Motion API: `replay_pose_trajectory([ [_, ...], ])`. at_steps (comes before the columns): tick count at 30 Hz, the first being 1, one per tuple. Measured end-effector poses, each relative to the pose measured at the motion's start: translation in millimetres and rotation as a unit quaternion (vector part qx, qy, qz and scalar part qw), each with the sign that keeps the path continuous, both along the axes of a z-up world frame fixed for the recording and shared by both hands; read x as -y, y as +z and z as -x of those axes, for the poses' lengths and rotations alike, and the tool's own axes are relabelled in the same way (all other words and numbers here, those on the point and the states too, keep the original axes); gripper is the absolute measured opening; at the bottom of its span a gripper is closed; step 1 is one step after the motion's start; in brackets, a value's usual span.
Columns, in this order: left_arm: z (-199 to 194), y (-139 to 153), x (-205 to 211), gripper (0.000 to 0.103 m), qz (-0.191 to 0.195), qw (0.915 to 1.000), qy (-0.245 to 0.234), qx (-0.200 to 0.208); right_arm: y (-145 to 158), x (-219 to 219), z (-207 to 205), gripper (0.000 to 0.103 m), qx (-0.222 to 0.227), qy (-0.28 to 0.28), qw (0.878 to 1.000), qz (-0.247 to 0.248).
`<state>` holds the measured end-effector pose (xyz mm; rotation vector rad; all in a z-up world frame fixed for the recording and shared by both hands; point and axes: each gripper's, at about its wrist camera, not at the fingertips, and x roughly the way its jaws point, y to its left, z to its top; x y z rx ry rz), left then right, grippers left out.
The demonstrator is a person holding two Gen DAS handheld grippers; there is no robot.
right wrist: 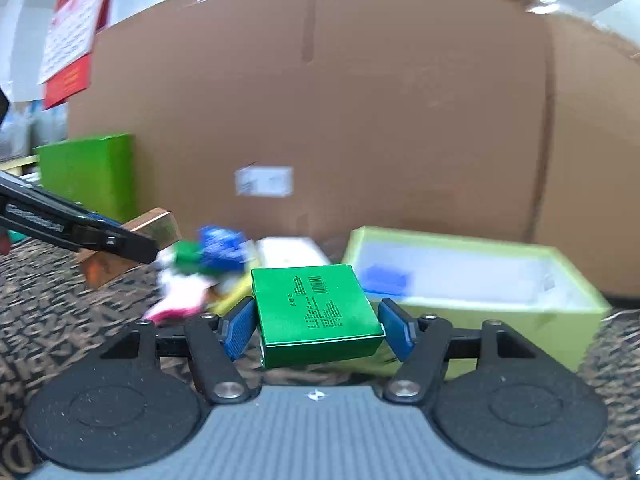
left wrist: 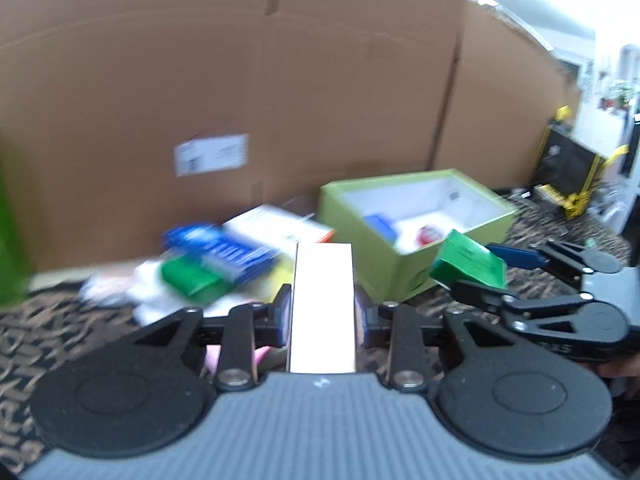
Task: Organize objects
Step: 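Carry the copper bar and green box into the shoebox and release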
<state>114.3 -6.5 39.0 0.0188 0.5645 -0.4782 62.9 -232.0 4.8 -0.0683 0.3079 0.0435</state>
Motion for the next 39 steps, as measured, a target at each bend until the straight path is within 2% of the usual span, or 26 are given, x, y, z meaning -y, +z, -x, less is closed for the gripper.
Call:
replay_pose_trajectory([
  [4,-19.9,13.8,42.0,0.030,0.006,0.9997,-0.024,0.008,11.5,37.7,-16.0,0.071,0.005,-0.053,0.998,0.024],
  [7,-42.5,18.1,74.6,0.030,0.018,0.9990,-0.041,-0.006,16.7,67.2,-36.5,0.071,-0.001,-0.091,0.995,0.043],
  [10,-65.7,17.2,110.6,0.030,0.011,0.9990,-0.042,-0.011,15.3,95.2,-59.6,0.071,-0.017,-0.119,0.991,0.051],
  [14,-109.6,3.5,157.8,0.030,-0.005,0.9990,-0.036,-0.025,5.2,124.8,-96.2,0.071,-0.048,-0.139,0.987,0.065],
  [20,-167.4,-33.6,200.3,0.030,-0.022,0.9970,-0.026,-0.069,-17.1,156.4,-146.7,0.071,-0.103,-0.142,0.982,0.062],
  [25,-189.6,-51.6,216.7,0.030,-0.038,0.9960,-0.026,-0.077,-29.0,166.2,-173.1,0.071,-0.140,-0.138,0.977,0.078],
  [29,-198.7,-62.1,223.3,0.031,-0.042,0.9955,-0.026,-0.081,-31.7,166.6,-182.3,0.072,-0.151,-0.138,0.974,0.096],
  [31,-198.5,-64.2,224.0,0.055,-0.040,0.9958,-0.030,-0.076,-33.5,165.1,-184.3,0.073,-0.162,-0.133,0.972,0.108],
  [32,-196.8,-64.3,223.1,0.070,-0.038,0.9964,-0.026,-0.071,-34.5,164.0,-183.6,0.074,-0.165,-0.132,0.971,0.114],
  [35,-187.8,-57.1,221.3,0.075,-0.040,0.9975,-0.029,-0.050,-32.6,160.0,-173.1,0.076,-0.152,-0.122,0.973,0.123],
  [37,-178.8,-49.1,216.7,0.083,-0.040,0.9980,-0.030,-0.039,-24.8,156.1,-160.5,0.076,-0.129,-0.124,0.975,0.128],
  [39,-167.3,-37.1,208.7,0.103,-0.034,0.9990,-0.022,-0.019,-13.9,152.7,-145.2,0.078,-0.103,-0.131,0.978,0.124],
])
